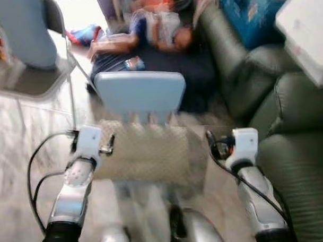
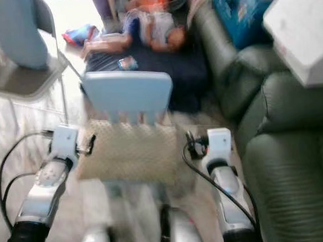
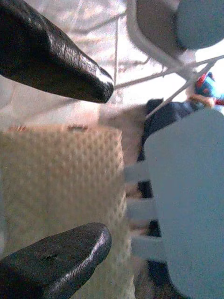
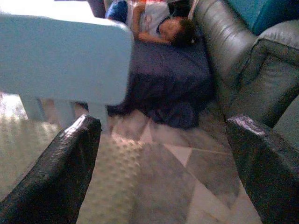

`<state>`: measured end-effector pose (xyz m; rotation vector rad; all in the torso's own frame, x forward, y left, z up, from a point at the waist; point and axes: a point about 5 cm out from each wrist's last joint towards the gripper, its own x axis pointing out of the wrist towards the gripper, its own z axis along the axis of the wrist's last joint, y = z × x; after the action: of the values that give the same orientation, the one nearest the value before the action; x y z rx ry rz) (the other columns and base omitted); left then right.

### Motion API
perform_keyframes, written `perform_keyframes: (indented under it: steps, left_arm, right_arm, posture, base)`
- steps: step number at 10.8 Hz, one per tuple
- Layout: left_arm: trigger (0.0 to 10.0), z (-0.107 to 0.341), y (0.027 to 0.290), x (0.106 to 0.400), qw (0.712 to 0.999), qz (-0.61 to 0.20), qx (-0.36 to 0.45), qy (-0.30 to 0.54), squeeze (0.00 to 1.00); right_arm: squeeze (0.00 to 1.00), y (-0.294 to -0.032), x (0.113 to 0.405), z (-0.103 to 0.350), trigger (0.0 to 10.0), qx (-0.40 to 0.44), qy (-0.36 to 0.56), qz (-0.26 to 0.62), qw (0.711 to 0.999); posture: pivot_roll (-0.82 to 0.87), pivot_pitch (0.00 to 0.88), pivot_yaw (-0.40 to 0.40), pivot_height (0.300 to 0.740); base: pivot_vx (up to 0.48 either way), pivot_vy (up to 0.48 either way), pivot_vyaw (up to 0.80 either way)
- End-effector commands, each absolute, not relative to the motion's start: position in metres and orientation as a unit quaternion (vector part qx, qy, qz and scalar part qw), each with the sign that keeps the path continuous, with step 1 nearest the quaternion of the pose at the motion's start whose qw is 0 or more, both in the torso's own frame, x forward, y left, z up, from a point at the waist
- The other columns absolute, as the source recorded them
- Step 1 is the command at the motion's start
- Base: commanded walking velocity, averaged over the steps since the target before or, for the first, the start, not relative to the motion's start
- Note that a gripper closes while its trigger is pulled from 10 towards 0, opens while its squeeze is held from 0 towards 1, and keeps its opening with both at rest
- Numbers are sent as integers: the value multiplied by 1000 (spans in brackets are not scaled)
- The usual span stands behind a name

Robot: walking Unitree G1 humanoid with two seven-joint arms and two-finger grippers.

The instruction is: Move the pillow to the sofa

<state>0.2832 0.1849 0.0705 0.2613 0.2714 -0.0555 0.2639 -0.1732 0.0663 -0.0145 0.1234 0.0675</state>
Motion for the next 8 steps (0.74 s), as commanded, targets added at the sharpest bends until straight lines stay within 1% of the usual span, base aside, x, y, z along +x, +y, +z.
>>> perform_keyframes:
  steps: [1,4,8]
  left_arm:
    - [10000,76,186,286,982,-22,136,126,0]
    - [10000,77,186,288,984,-13,130,123,0]
    - [10000,77,185,290,983,-13,133,122,0]
  right_arm:
    - [0,-170,263,66,10000,-2,64,43,997]
    - [0,-168,266,67,10000,7,61,48,997]
    - [0,-170,266,67,10000,9,62,44,997]
  posture:
    - [-66,177,-35,740]
    - [-66,171,-40,740]
    - [-67,172,-38,740]
  base:
    - [0,0,0]
    - [0,0,0]
    - [0,480,0]
